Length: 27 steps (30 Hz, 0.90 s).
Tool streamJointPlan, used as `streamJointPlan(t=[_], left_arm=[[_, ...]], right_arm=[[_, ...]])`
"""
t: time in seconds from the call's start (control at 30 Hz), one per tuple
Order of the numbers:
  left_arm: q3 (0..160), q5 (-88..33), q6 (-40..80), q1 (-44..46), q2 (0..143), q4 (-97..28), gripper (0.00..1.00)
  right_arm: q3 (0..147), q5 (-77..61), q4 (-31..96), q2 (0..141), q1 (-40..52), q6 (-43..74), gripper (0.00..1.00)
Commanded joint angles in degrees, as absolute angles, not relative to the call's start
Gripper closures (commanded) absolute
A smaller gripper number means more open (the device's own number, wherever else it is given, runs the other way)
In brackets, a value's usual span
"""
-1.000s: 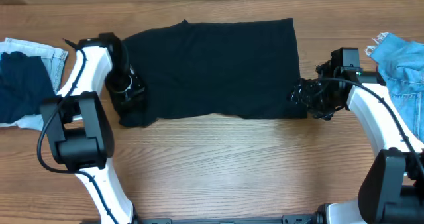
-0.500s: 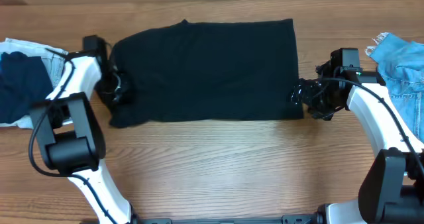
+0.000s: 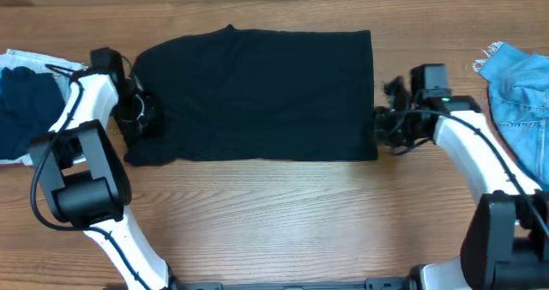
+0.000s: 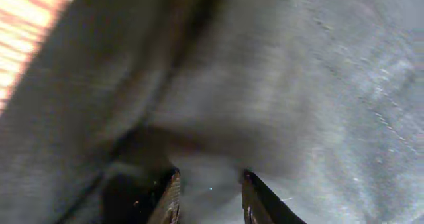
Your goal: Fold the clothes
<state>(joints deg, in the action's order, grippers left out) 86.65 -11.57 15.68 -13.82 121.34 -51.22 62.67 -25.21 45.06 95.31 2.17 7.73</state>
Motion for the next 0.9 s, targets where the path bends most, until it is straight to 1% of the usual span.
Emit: streamJointPlan(t=[0.0,0.13,0.23,0.43,0.57,0.7,0.73,0.87], left_arm=[[88.0,-12.5,13.7,-11.9,121.8,-51.3,0.64],[88.0,-12.5,13.7,-10.7,121.8,-51.4,0.64],[88.0,-12.5,13.7,-10.4,121.8,-51.4,0.64],[88.0,-11.6,12.8,-10.5,121.8,-52.1,0.64],[88.0,-11.5,12.1,-10.5,121.8,-52.7,0.63],[88.2,-12.6,10.8,-10.5,121.8,-52.9,0.65],[89.7,-14.5,7.3,-10.5,121.7,-55.6,0.66],[95.5,-14.9,3.7,-9.7,120.3,-64.5,0.70]], right_arm=[[61.8,-21.0,42.8,100.4,4.3,12.2,0.96],[61.8,-16.7,44.1,106.2,4.4,14.9,0.96],[61.8,-8.4,45.0,106.8,4.4,19.5,0.96],[61.8,5.3,45.8,106.8,2.3,24.2,0.96],[61.8,5.0,46.1,106.8,-1.4,24.1,0.96],[61.8,3.9,46.2,106.8,-1.9,24.1,0.96],[61.8,3.6,46.4,106.8,-1.8,24.1,0.96],[61.8,2.7,46.4,106.8,-1.8,24.1,0.96]])
